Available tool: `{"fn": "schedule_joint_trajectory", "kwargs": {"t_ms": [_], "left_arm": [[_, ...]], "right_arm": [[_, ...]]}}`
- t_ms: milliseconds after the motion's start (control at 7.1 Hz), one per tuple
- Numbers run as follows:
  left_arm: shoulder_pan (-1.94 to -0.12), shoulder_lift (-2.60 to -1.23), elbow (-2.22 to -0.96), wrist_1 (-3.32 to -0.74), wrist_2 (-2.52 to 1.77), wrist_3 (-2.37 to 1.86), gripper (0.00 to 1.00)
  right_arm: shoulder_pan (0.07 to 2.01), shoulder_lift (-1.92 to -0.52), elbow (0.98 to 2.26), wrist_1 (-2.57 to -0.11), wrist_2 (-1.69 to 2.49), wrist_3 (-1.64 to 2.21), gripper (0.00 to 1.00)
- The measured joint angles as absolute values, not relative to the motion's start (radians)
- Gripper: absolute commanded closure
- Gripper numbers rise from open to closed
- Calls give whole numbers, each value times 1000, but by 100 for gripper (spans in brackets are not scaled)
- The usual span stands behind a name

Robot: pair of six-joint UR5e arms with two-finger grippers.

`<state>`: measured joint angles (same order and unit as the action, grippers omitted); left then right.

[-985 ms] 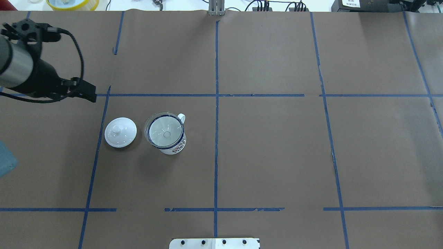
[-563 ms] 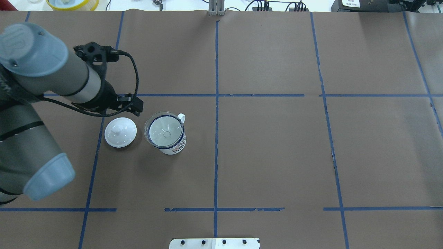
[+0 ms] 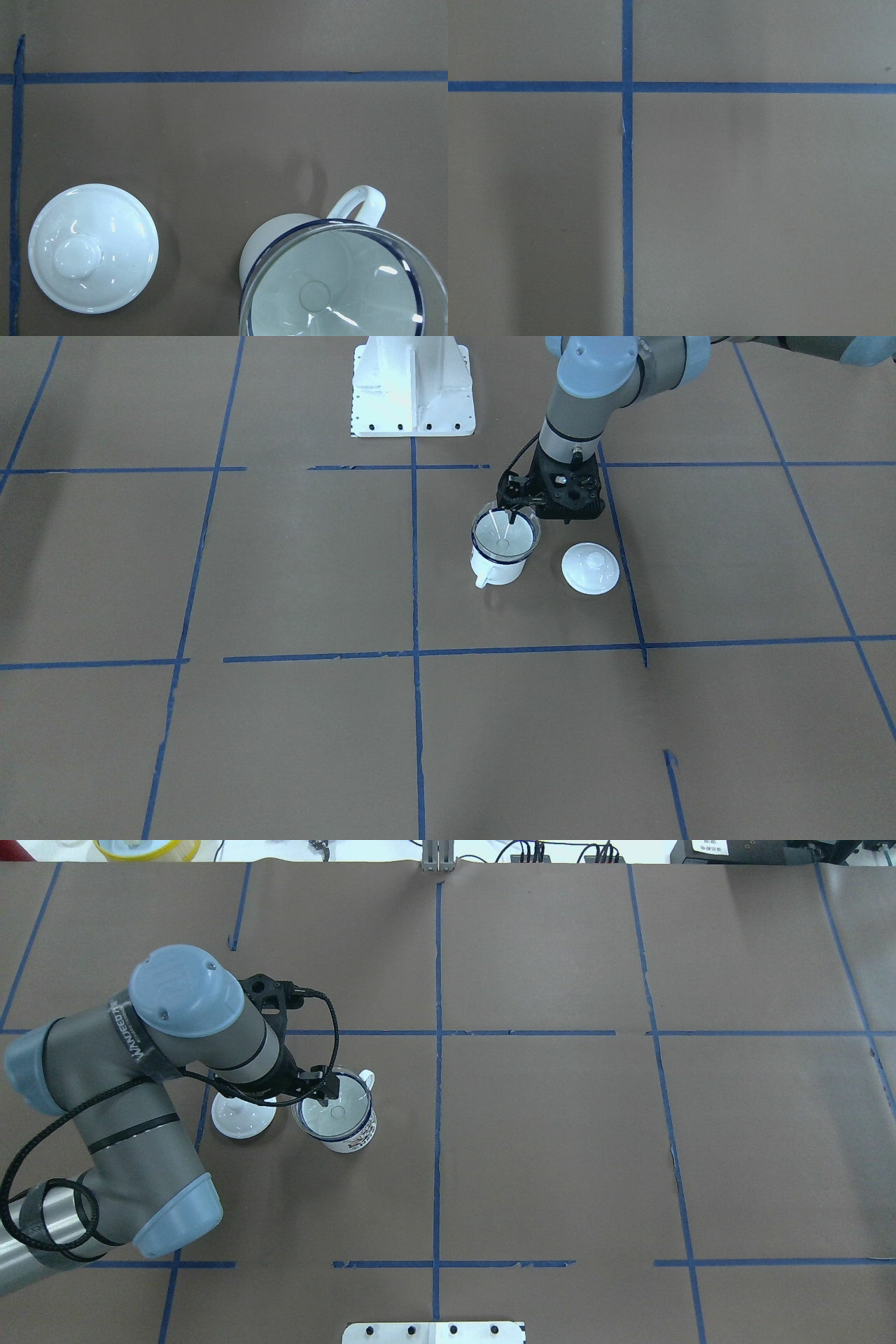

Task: Remove funnel from cup
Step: 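Reach the left gripper over the clear funnel in the white mug, then close the left gripper on the clear funnel's stem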

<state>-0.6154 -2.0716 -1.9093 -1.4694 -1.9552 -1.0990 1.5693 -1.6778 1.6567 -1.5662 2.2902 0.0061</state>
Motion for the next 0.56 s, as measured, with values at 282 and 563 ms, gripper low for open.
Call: {"fn": "schedule_joint_trajectory", "kwargs": {"t_ms": [282, 563], "left_arm": [[-607, -2069, -1897, -1475, -1951, -1094, 51], [-606, -2061, -1870, -1509, -1950, -1086, 68]], "right_arm": [[1569, -1678, 1657, -1566, 2290, 6, 0], [1569, -1678, 1656, -1566, 2290, 6, 0]]}}
